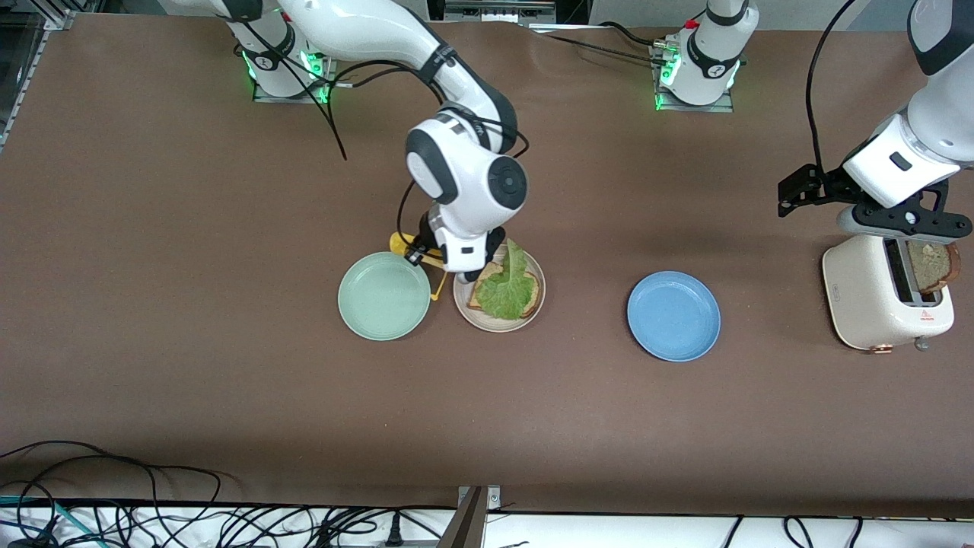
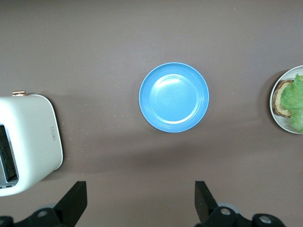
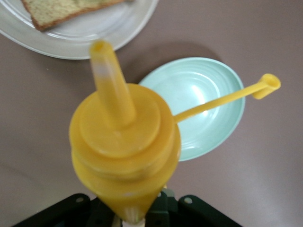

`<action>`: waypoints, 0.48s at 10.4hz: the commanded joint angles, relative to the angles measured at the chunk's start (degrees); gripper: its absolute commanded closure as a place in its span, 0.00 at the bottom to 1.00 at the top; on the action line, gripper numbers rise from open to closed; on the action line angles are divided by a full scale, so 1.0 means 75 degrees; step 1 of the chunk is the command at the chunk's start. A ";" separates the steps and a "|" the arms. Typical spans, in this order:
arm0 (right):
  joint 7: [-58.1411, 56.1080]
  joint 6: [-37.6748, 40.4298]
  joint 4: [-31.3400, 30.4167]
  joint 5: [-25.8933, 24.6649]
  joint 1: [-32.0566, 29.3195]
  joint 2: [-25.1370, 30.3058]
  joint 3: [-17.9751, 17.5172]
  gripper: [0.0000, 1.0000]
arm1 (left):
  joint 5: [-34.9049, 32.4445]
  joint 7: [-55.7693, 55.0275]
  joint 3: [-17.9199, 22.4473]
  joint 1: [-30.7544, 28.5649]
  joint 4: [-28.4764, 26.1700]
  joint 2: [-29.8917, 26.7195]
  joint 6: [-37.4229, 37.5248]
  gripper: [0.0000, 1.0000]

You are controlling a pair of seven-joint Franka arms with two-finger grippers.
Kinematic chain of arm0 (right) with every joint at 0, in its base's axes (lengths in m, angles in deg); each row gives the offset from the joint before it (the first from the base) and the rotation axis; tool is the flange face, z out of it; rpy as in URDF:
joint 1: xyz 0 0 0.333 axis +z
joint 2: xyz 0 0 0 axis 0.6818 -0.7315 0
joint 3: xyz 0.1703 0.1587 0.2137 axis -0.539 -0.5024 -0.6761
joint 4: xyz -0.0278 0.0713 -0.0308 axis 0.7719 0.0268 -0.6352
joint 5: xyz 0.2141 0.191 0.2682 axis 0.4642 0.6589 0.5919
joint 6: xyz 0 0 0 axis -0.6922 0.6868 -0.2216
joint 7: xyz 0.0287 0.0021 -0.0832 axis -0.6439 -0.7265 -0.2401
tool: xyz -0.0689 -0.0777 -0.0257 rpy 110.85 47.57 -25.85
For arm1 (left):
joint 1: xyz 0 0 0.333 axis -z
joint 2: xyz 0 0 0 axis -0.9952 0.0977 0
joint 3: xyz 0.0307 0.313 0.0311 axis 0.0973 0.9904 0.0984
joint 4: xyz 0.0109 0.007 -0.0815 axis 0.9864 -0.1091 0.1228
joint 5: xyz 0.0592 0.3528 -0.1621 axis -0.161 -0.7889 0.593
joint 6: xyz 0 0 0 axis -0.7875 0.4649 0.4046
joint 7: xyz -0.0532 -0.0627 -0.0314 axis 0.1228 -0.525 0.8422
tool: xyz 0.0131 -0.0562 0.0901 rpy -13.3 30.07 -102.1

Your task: Make sandwich on beige plate with both arms

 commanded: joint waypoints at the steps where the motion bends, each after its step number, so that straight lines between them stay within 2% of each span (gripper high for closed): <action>1: -0.0642 -0.0118 -0.1000 0.0767 -0.0798 0.1247 -0.0083 0.99 | -0.0112 -0.0076 -0.0001 0.0031 0.0132 0.0011 0.0153 0.00; 3: -0.1077 -0.0586 -0.1762 0.1191 -0.1606 0.2034 -0.0246 0.97 | -0.0112 -0.0076 -0.0001 0.0031 0.0132 0.0011 0.0164 0.00; 5: -0.1579 -0.1042 -0.2546 0.1275 -0.2205 0.2725 -0.0365 0.97 | -0.0112 -0.0064 -0.0001 0.0031 0.0132 0.0011 0.0164 0.00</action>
